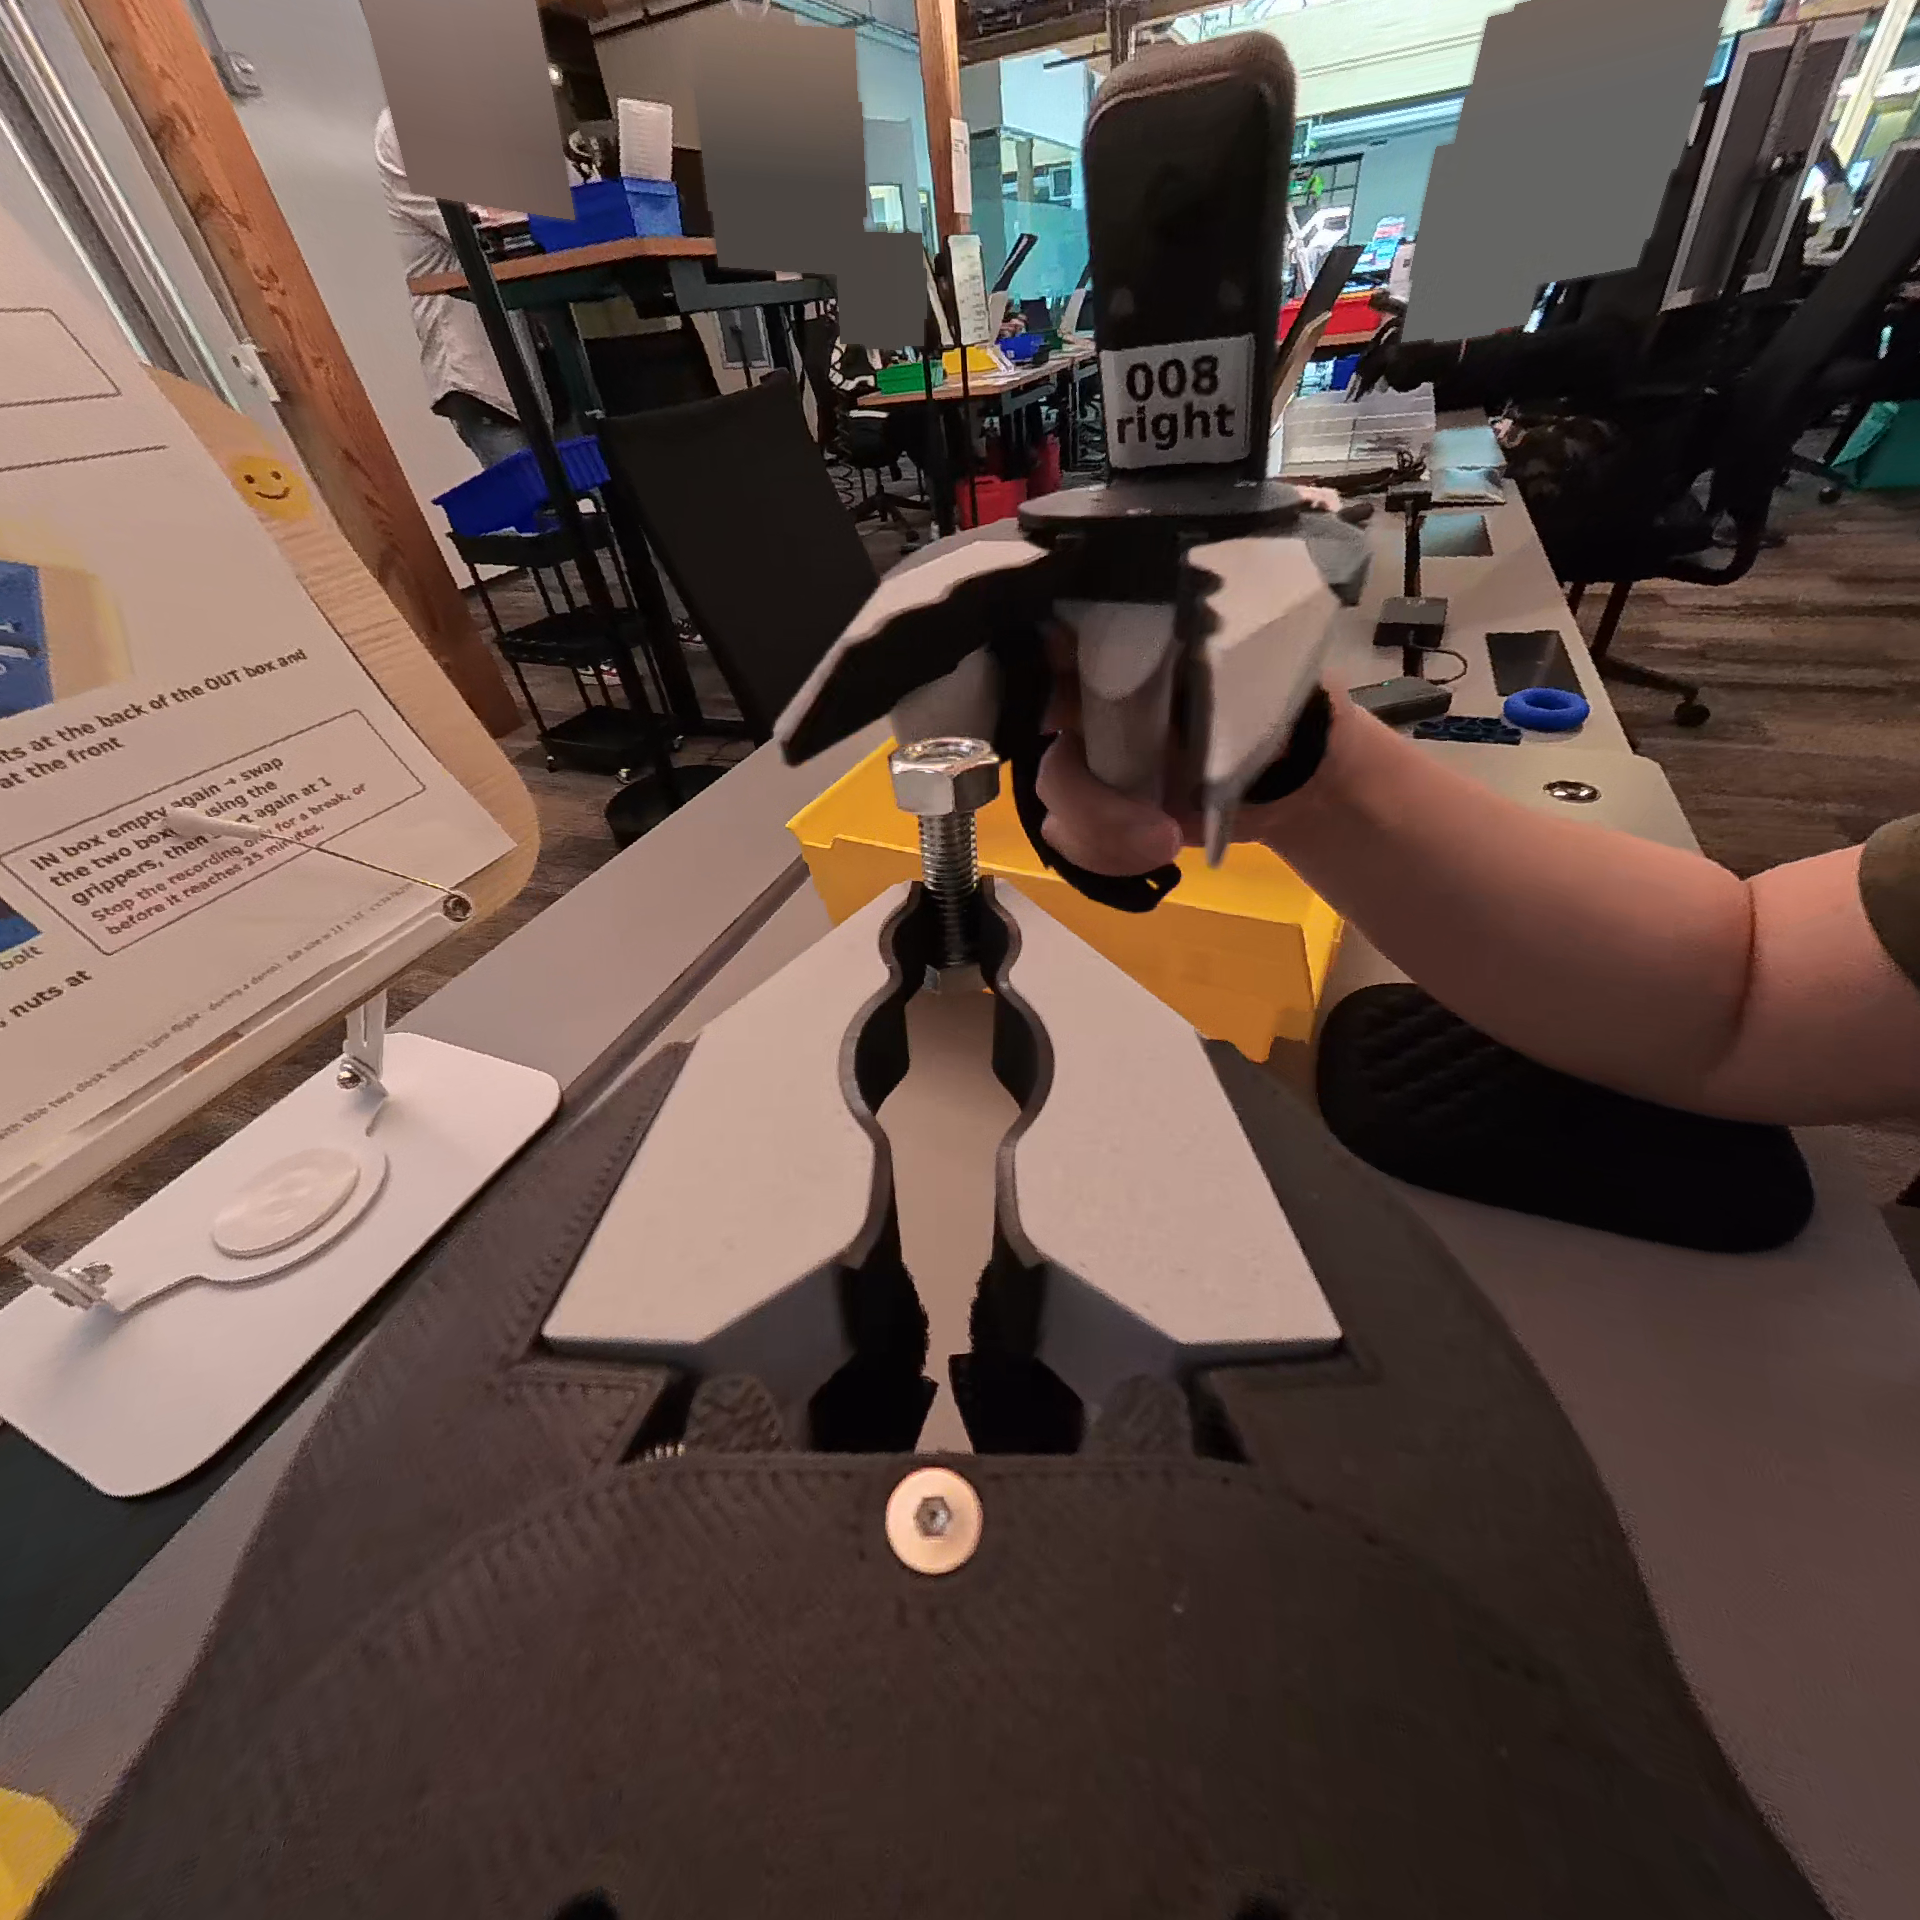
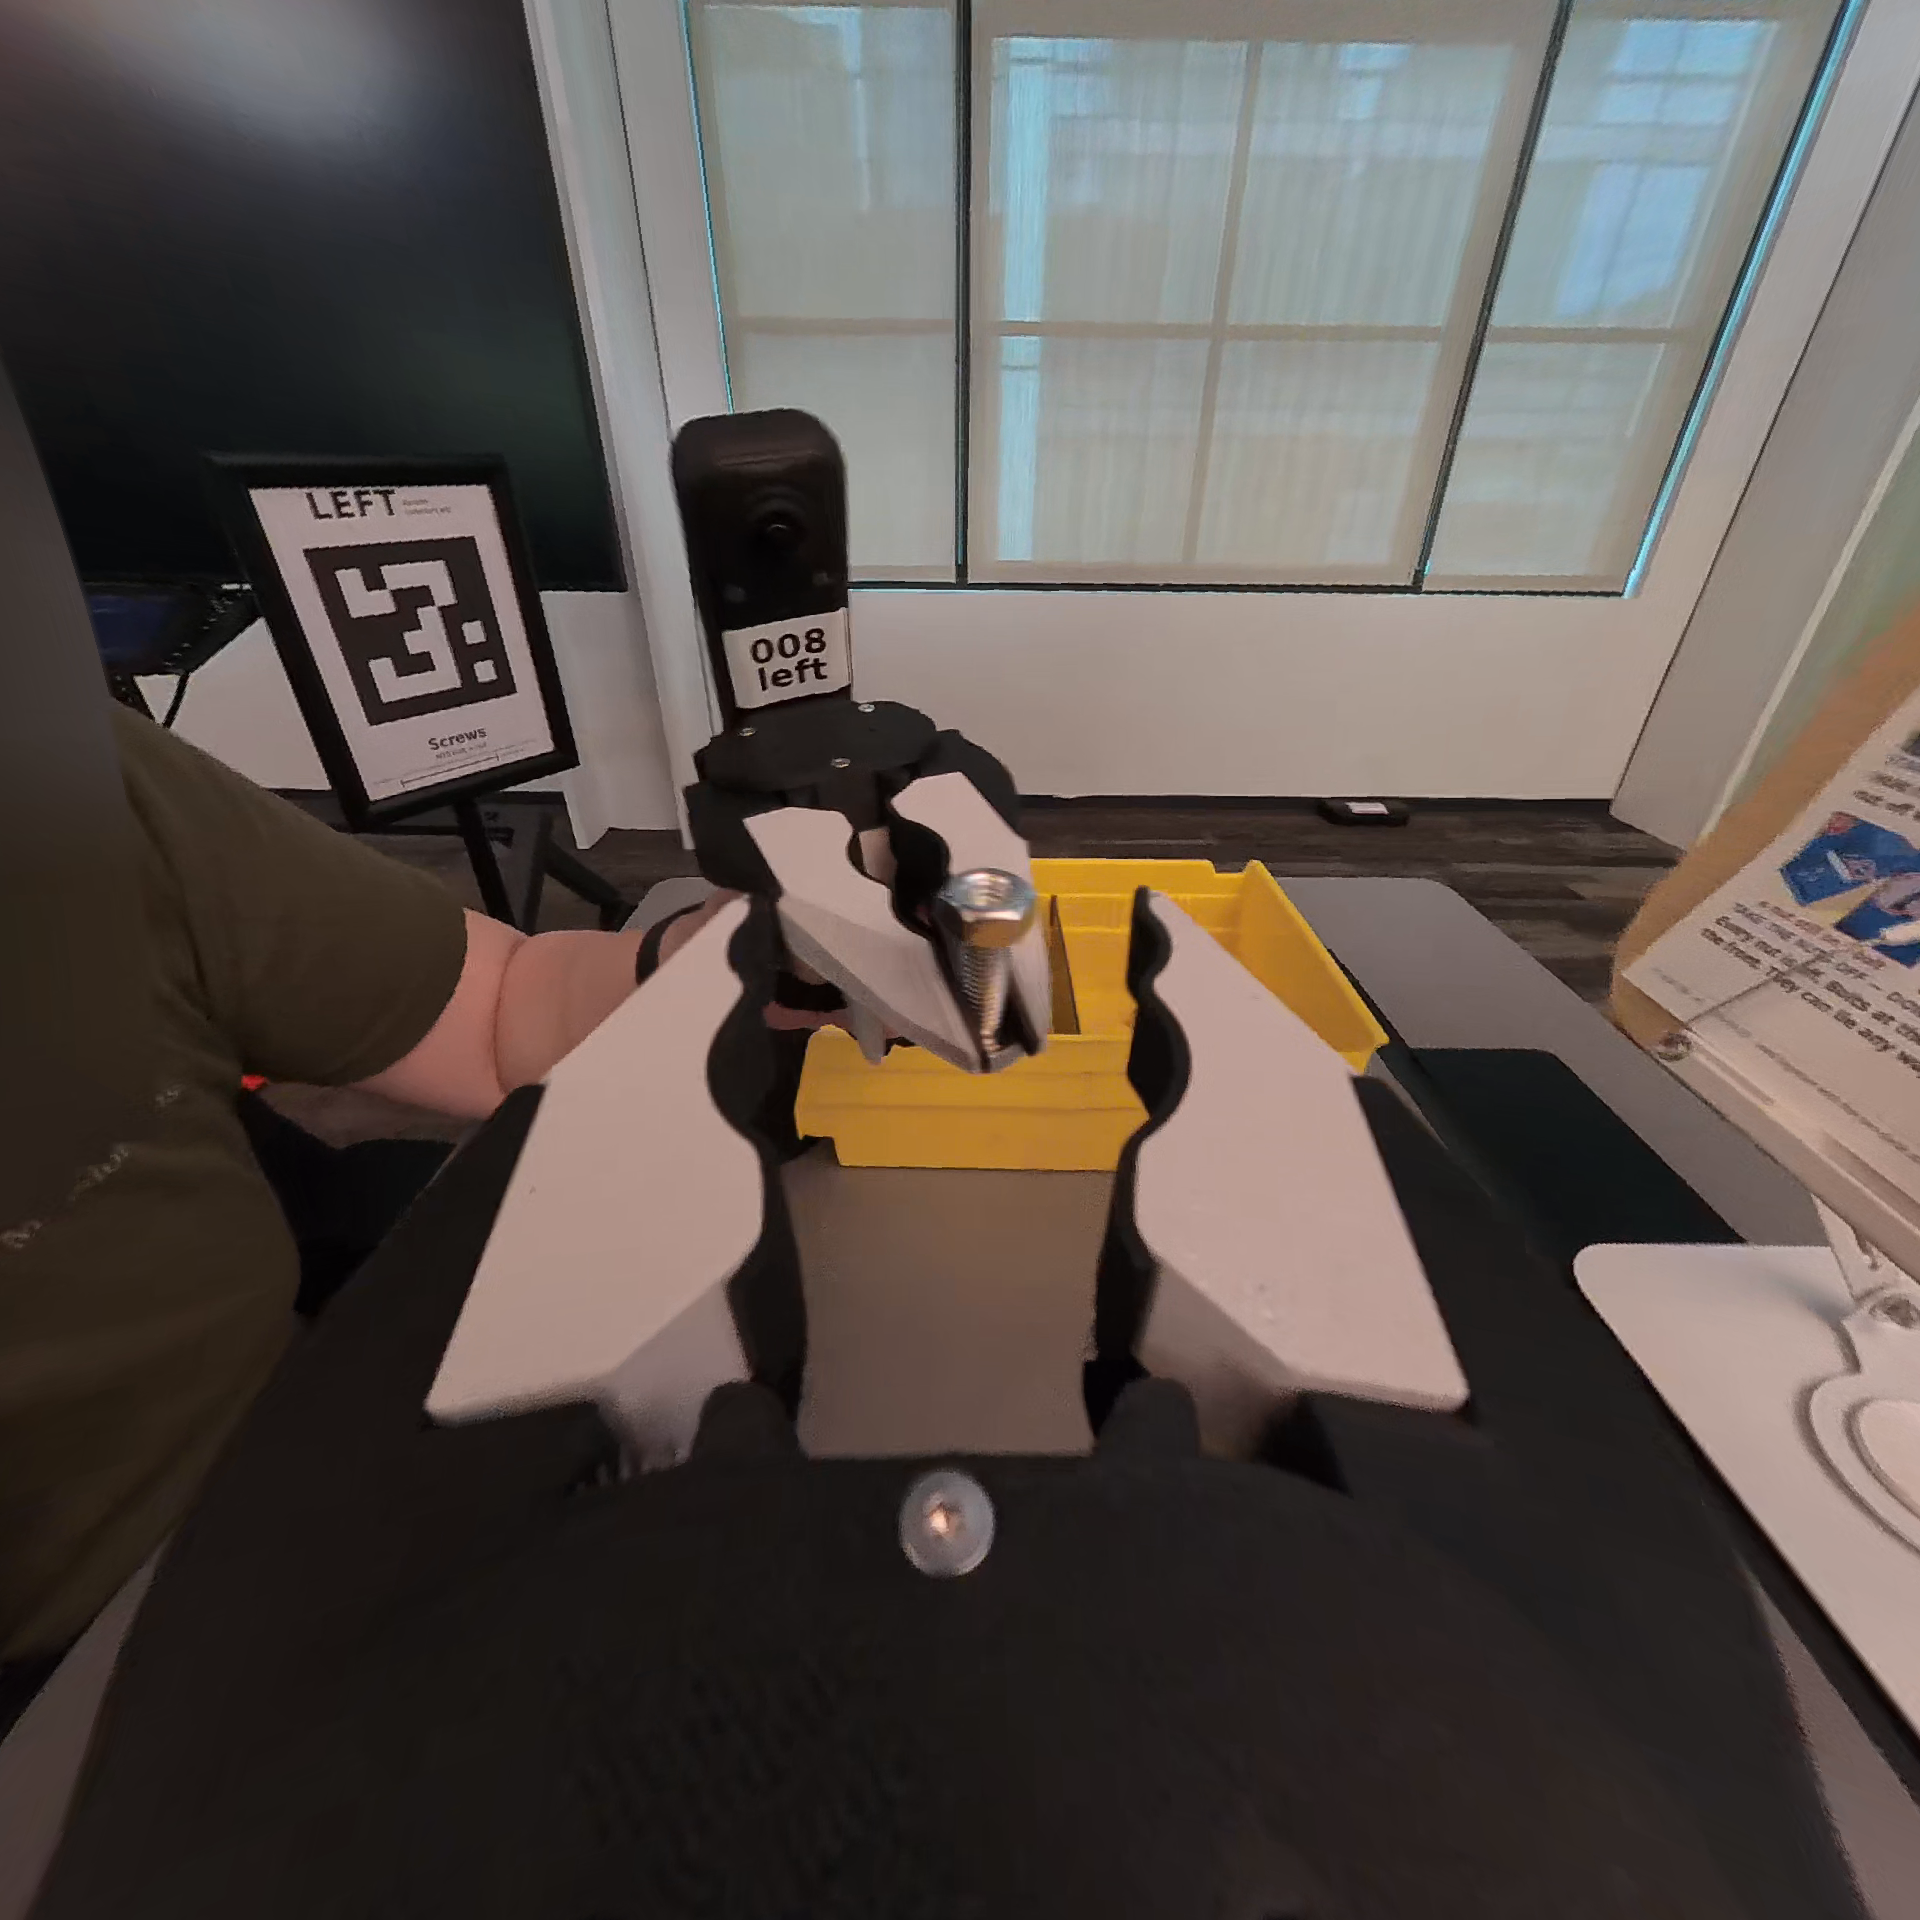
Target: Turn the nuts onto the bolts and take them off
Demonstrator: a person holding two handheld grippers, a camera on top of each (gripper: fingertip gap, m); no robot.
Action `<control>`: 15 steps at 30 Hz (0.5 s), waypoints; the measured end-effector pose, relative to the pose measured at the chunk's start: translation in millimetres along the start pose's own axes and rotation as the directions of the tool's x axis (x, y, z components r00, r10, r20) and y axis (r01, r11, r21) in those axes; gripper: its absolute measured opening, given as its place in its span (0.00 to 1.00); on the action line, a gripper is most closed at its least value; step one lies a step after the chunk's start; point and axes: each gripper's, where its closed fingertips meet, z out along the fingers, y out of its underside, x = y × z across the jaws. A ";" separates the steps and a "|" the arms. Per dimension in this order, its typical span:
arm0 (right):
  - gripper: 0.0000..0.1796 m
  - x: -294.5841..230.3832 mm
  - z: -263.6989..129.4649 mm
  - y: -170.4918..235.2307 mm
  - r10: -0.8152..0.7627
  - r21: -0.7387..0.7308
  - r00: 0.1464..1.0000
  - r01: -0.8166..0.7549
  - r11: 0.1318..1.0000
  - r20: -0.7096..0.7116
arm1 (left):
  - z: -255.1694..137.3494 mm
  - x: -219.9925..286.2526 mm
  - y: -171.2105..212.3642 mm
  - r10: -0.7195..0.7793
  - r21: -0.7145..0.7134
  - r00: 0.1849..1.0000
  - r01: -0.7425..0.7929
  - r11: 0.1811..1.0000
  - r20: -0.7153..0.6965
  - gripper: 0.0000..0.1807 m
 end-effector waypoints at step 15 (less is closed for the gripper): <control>0.65 -25.6 30.9 4.0 -0.039 0.003 0.998 0.039 0.999 0.045 | 2.2 0.4 -0.9 0.027 0.019 0.999 -0.028 0.999 0.023 0.04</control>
